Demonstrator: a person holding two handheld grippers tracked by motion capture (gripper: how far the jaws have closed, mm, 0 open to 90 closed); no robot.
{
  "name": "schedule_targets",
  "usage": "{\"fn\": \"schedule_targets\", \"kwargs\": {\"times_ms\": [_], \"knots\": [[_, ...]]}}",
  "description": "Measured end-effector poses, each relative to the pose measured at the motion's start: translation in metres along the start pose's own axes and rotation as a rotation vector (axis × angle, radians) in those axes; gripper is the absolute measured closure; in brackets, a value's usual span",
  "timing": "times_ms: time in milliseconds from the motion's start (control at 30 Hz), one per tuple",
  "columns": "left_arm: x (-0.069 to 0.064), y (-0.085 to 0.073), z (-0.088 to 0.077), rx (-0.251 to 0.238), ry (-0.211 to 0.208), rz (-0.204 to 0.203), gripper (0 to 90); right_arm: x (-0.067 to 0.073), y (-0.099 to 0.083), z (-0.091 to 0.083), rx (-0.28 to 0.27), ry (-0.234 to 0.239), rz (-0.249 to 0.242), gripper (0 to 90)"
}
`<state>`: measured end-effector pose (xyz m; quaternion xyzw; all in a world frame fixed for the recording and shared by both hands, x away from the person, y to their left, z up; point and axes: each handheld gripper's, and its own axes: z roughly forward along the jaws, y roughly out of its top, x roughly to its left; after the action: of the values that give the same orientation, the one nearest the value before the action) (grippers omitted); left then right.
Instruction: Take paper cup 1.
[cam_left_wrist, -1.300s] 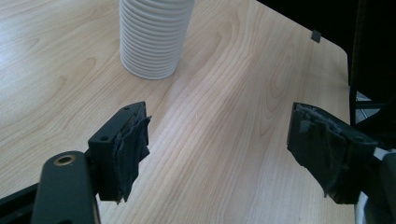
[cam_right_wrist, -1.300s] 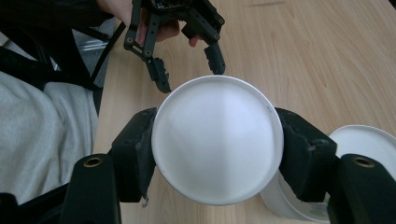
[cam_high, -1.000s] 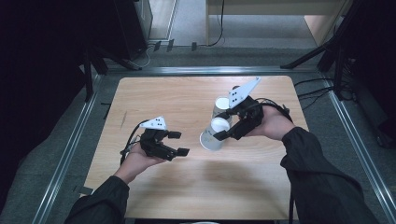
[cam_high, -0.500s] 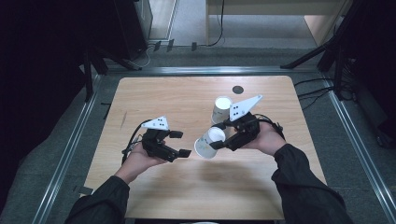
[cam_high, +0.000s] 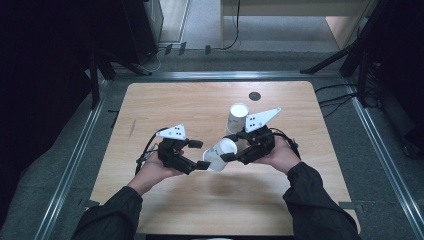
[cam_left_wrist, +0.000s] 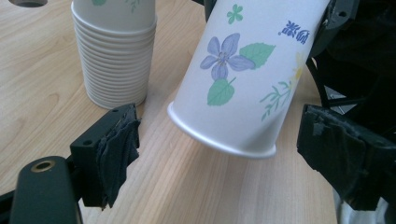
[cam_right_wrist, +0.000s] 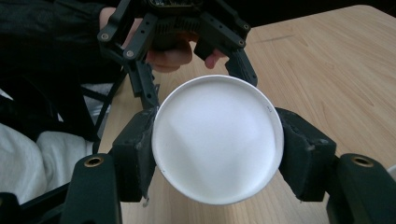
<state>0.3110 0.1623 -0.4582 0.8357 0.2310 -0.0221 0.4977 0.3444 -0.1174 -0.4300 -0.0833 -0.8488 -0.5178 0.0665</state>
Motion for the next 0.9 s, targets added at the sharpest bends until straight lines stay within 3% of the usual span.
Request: {"fn": "schedule_targets", "kwargs": {"times_ms": [200, 500, 900], "knots": [[0.001, 0.002, 0.005, -0.010, -0.020, 0.000, 13.6, 0.001, -0.008, 0.004, -0.015, 0.008, 0.019, 36.0], [-0.001, 0.002, 0.013, 0.018, -0.040, 0.016, 14.5, 0.002, -0.014, 0.006, -0.038, -0.004, 0.039, 36.0], [-0.002, -0.001, 0.021, 0.041, -0.065, 0.018, 15.2, 0.001, -0.014, 0.016, -0.056, 0.026, 0.047, 36.1]]}}
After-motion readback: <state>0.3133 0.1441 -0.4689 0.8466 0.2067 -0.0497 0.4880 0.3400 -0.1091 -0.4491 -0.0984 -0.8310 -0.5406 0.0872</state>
